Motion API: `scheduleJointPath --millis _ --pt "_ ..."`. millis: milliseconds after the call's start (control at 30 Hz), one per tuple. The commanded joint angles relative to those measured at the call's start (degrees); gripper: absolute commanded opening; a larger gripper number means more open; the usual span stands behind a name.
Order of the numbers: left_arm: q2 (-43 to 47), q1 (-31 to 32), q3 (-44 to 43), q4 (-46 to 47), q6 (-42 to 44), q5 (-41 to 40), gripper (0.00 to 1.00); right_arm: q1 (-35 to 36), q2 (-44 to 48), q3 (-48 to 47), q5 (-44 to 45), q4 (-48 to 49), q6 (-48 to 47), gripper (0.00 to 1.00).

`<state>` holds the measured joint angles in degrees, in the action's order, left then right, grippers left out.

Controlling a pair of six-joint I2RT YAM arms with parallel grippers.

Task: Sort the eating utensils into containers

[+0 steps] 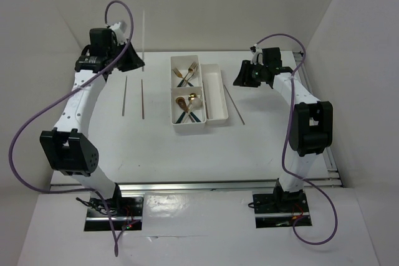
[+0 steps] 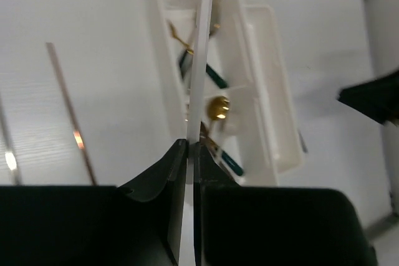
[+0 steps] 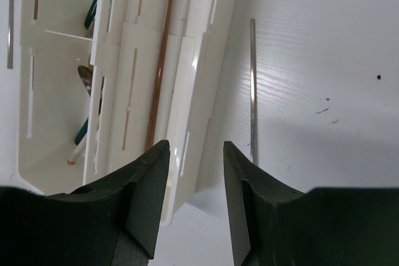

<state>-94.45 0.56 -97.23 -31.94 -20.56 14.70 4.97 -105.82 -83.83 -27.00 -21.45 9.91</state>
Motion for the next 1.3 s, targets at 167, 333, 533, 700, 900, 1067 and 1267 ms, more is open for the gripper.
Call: scheduleJointPath --millis 167,333,533,700,900,1067,1267 --pt "1.3 10.9 2.4 10.3 -24.6 18.3 0.0 -0.8 3.1 -0.8 3.0 1.7 -1.5 0.47" --pt "-3.2 17.0 2.4 14.8 -35.2 19.8 0.0 -0.8 4.7 0.2 4.1 1.7 -1.5 0.47" --pt "-10.6 20.6 1.9 15.0 -39.9 19.8 0.0 -2.0 6.6 2.1 4.7 1.7 -1.5 0.47" --pt "-14.3 22.5 1.3 13.9 -39.9 19.2 0.0 -3.1 7.7 3.2 4.7 1.7 -1.5 0.47" --pt "-18.6 22.5 1.3 13.9 -37.1 16.9 0.0 -5.1 7.7 3.9 4.1 1.7 -0.9 0.47" --pt "-21.6 23.0 1.3 14.6 -37.6 16.4 0.0 -6.3 7.7 3.9 3.4 0.5 -0.9 0.47" --pt "-25.2 23.5 0.3 15.2 -37.0 16.4 0.0 -7.9 7.2 3.9 2.3 -0.6 -0.9 0.47"
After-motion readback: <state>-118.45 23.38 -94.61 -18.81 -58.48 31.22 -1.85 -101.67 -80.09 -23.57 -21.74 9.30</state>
